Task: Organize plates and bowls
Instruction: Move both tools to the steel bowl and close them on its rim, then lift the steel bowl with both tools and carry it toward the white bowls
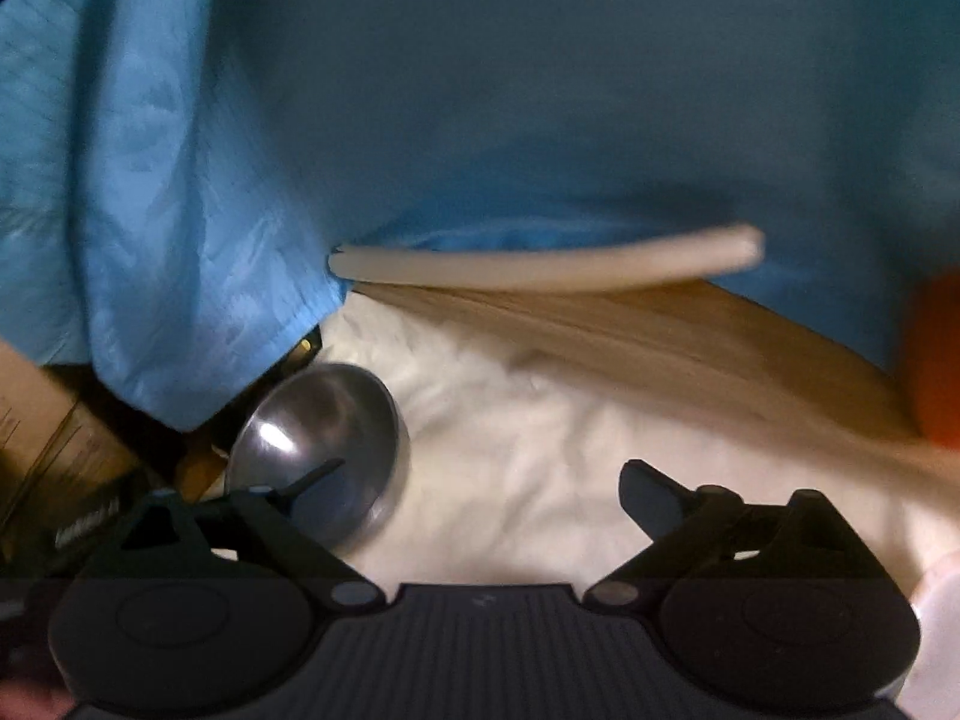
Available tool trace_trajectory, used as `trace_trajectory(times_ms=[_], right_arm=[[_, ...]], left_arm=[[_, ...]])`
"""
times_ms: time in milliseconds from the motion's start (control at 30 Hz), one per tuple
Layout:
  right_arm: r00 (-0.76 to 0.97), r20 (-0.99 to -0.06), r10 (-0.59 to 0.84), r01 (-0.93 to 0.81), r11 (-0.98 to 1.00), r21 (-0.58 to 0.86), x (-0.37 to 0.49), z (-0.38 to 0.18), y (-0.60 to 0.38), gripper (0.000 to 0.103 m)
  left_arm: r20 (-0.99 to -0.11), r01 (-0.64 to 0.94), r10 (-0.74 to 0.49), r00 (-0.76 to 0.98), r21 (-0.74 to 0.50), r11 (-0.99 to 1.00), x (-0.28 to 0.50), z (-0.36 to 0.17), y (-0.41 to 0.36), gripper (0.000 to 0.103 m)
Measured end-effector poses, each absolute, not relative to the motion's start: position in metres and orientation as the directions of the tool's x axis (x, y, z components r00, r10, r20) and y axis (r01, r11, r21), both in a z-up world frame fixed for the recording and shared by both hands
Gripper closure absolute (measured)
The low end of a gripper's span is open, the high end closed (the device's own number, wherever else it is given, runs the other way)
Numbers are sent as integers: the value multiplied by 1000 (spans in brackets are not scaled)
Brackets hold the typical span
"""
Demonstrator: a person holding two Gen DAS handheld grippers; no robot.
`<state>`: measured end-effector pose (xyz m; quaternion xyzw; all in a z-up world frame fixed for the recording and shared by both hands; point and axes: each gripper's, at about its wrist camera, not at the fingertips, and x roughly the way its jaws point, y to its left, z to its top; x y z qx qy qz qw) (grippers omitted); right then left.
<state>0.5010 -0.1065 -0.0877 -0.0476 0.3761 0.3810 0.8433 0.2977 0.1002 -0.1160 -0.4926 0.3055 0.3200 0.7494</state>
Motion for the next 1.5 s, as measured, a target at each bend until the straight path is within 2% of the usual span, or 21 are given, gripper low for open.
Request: trace_trajectory(times_ms=[267,400,533,667,733,767,833,967,1000,1200,1500], right_arm=[[389,-699,600,-713,676,184,506,-98,-64,13],[378,-722,579,-712,680,173,508,-104,-54,22],[351,-740,574,-692,691,208,511,-109,-53,27],[346,-745,570,-684,697,215,508,-114,-52,41],[334,-749,572,-678,698,230,508,-118,-51,49],[329,-750,573,-675,698,237,508,-120,-51,58],[320,-753,574,-670,700,248,507,-124,-50,66],[305,-745,593,-674,687,270,503,-127,-52,82],[300,-744,597,-678,682,273,502,-127,-52,87],[322,-734,598,-680,686,261,490,-125,-63,87],[419,-667,616,-664,709,237,463,-100,-116,87]], left_arm=[[-771,-782,179,611,-553,288,296,-123,108,3],[-777,-791,192,600,-539,290,300,-124,110,12],[-783,-791,192,592,-520,322,303,-123,108,20],[-784,-791,195,589,-510,337,306,-124,107,29],[-785,-793,199,586,-504,343,307,-125,106,38],[-785,-791,198,587,-505,345,307,-126,106,41],[-780,-784,190,596,-514,348,309,-127,106,61],[-740,-741,166,652,-575,347,306,-129,105,81],[-736,-737,167,656,-576,355,306,-128,104,81],[-722,-714,160,673,-577,396,304,-122,96,82],[-680,-607,103,726,-563,561,310,-94,65,82]])
